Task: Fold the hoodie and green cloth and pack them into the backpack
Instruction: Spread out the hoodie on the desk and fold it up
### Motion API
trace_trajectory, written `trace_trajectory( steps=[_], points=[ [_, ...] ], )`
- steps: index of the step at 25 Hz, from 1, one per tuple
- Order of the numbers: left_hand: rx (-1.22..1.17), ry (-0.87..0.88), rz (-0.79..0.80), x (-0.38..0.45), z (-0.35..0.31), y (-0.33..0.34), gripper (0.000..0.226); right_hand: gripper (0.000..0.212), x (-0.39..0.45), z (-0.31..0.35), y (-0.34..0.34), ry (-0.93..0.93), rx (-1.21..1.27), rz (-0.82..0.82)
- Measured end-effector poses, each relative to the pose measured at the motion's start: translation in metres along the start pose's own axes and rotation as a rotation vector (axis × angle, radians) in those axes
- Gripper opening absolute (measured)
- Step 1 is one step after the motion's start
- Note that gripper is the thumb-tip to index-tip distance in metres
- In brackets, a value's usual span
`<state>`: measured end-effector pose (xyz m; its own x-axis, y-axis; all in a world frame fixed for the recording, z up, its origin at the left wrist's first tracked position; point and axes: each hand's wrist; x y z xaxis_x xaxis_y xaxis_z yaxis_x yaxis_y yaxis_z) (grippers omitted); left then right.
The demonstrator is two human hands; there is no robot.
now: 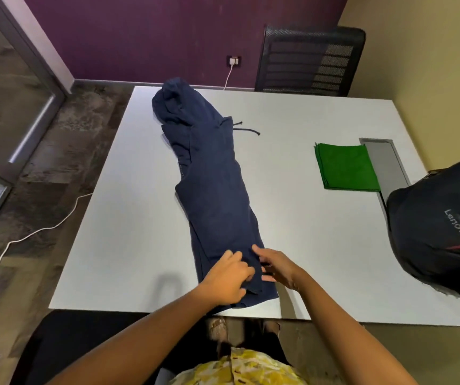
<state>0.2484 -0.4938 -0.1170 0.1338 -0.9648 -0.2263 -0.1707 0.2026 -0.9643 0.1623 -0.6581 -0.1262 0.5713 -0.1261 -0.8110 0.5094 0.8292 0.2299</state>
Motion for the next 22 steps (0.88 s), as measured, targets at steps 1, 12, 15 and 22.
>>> trace_trajectory(
  steps=[1,12,15,22],
  points=[
    [-0.062,-0.063,0.014,-0.001,-0.003,0.006,0.022,0.044,0.001,-0.004,0.0,-0.023,-0.04,-0.002],
    [-0.459,-0.254,0.305,0.001,-0.004,0.016,0.042,0.032,0.028,-0.02,-0.026,-0.181,-0.486,-0.194],
    [-0.319,-0.388,-0.04,0.009,0.008,0.012,0.027,0.035,0.031,-0.016,-0.024,-0.316,-0.433,-0.28],
    [-0.187,-0.456,0.152,0.006,0.051,0.043,0.126,0.039,0.056,0.022,-0.037,-0.452,-0.642,-0.07]
  ],
)
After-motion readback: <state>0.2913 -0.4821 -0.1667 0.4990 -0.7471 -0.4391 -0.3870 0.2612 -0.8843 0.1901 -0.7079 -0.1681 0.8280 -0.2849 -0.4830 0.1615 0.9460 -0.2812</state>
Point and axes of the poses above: each hand's wrist, its own x-axis towards the middle knuckle, its own y-axis out of the palm, z = x × y, and after that the axes turned 9 degrees about x, right-handed
